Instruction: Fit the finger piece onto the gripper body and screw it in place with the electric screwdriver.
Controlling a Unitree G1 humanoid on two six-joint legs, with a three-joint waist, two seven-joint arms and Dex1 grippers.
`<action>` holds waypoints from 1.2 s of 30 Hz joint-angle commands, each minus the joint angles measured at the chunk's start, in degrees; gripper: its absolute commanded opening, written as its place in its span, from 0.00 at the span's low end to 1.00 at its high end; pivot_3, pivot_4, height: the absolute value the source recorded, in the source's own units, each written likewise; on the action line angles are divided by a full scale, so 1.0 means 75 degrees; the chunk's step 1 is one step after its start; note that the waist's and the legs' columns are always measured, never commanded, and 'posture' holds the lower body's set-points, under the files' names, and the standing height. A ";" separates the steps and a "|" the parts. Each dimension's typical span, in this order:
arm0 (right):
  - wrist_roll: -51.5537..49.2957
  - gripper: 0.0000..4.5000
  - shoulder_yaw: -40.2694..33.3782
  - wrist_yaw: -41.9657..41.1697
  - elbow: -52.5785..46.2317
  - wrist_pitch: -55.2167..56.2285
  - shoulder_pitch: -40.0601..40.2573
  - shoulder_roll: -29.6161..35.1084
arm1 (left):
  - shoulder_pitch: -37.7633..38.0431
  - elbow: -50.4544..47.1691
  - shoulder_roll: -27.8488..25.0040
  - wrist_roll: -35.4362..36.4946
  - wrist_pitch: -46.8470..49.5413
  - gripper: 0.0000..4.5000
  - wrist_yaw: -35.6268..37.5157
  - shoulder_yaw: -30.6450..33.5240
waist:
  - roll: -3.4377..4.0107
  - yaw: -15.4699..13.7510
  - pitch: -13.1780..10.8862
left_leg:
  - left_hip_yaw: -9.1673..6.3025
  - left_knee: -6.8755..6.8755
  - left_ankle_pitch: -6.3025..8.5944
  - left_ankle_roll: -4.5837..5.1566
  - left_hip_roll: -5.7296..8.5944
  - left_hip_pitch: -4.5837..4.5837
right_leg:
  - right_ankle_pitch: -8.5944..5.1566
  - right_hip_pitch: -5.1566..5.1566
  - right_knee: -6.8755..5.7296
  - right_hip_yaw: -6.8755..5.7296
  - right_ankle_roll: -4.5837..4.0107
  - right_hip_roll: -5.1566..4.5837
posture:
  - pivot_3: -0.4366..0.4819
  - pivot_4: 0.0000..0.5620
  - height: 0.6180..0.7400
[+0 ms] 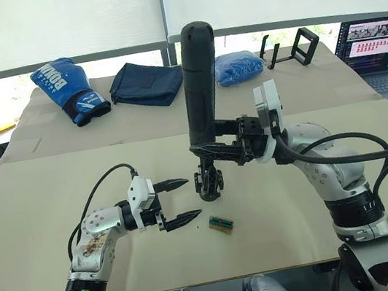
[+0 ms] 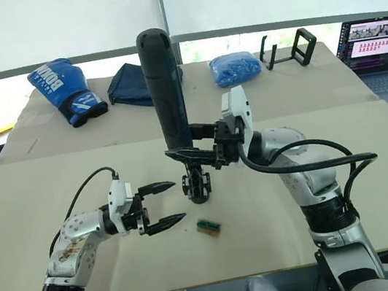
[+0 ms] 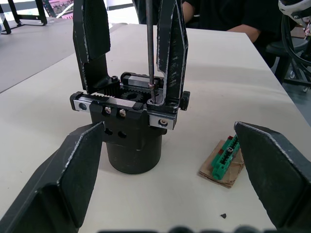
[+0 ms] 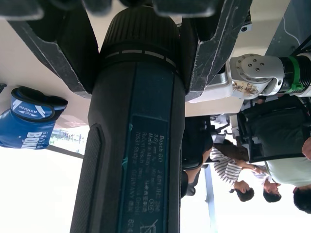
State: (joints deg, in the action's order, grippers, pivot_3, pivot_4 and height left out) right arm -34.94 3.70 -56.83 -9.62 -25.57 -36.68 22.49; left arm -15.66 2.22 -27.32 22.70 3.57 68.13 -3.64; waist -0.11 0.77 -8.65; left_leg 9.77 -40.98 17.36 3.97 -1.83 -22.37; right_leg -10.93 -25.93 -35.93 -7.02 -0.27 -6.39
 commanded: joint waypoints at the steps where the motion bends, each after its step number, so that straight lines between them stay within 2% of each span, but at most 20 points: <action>1: -0.0046 0.43 -0.0165 0.0000 -0.0303 0.0267 -0.0053 -0.0025 | 0.0007 -0.0101 0.0017 0.0035 -0.0106 1.00 0.0004 -0.0015 | 0.0000 0.0000 0.0000 | 0.0000 0.0000 0.0000 0.0000 0.0000 0.0000 | 0.0000 0.0000 0.0000 0.0000 0.0000 0.0000 | 0.48 0.27 1.00; 20: 0.0092 0.43 -0.0098 -0.0048 -0.0314 0.0329 -0.0018 -0.0098 | -0.0028 -0.0152 0.0151 0.0000 0.0047 1.00 -0.0260 -0.0038 | 0.0000 -0.0002 0.0000 | 0.0000 0.0000 0.0000 0.0000 0.0000 0.0000 | 0.0000 0.0000 0.0000 0.0000 0.0000 0.0000 | 0.48 0.27 1.00; 36: 0.0193 0.43 -0.0042 -0.0103 -0.0324 0.0284 0.0001 -0.0173 | -0.0477 0.0702 0.0437 -0.1219 -0.0142 1.00 -0.1168 -0.0727 | 0.0000 -0.0005 0.0000 | 0.0001 -0.0002 0.0000 0.0000 0.0002 0.0001 | 0.0000 0.0001 -0.0003 0.0001 0.0000 0.0000 | 0.48 0.27 1.00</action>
State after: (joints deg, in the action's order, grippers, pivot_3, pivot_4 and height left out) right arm -32.80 4.04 -57.34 -9.59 -25.35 -36.00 21.38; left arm -18.35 7.60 -24.43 14.24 3.71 59.71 -8.69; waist -0.11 0.74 -8.64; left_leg 9.78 -41.00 17.35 3.97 -1.82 -22.36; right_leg -10.93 -25.93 -35.96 -7.02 -0.28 -6.38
